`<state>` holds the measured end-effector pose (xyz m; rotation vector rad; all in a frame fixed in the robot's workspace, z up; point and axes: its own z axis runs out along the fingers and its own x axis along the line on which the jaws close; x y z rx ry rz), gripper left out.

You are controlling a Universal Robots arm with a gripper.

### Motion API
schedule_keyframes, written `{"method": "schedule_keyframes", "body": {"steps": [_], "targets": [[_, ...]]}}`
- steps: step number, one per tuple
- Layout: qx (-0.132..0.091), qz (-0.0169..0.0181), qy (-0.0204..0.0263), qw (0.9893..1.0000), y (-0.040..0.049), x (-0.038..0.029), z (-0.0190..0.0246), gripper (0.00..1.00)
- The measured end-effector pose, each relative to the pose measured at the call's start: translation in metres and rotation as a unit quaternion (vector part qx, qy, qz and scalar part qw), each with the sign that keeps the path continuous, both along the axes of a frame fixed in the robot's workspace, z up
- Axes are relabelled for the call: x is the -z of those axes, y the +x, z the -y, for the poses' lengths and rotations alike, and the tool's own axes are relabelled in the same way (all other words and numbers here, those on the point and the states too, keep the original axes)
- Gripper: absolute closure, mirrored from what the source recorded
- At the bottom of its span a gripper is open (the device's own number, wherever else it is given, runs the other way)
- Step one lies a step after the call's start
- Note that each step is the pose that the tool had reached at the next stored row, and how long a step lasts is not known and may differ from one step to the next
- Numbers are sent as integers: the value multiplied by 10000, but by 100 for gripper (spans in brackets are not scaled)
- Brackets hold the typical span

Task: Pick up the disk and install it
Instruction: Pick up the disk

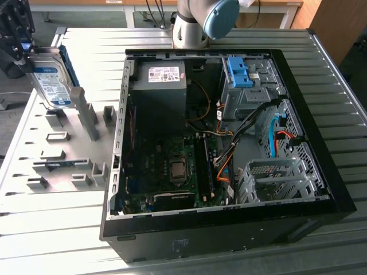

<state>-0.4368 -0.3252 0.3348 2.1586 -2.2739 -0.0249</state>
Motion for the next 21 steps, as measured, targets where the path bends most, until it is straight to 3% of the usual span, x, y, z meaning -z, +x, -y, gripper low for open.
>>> {"method": "schedule_keyframes", "body": {"steps": [21], "targets": [[0, -1, 0, 10000, 0, -82, 0, 64]]}}
